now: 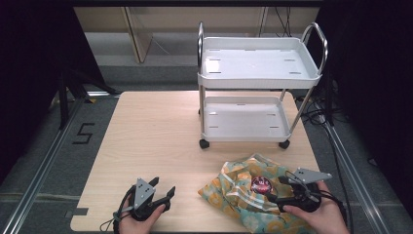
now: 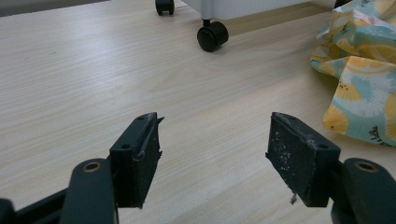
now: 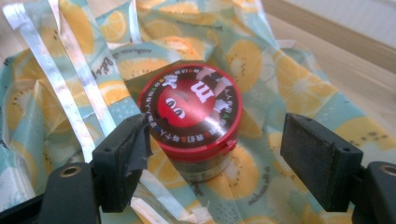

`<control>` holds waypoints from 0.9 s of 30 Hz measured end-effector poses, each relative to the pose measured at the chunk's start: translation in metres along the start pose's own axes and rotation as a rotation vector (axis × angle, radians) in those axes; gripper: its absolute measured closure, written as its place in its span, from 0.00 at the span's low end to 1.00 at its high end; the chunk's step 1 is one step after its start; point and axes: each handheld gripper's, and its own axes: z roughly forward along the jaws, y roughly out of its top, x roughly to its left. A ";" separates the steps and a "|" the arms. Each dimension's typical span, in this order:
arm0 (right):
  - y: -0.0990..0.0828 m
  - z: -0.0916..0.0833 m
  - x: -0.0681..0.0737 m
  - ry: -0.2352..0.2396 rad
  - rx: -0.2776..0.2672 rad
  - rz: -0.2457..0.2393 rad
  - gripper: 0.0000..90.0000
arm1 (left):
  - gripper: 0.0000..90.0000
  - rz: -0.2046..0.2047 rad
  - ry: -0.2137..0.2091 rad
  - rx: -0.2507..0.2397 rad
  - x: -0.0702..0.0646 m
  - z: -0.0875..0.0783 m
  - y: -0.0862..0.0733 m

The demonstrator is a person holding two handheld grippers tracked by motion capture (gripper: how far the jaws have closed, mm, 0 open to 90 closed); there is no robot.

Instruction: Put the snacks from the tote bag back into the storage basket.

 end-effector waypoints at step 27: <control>0.018 0.031 0.011 0.053 0.085 0.033 0.25 | 0.37 0.005 -0.003 0.000 0.000 0.000 0.000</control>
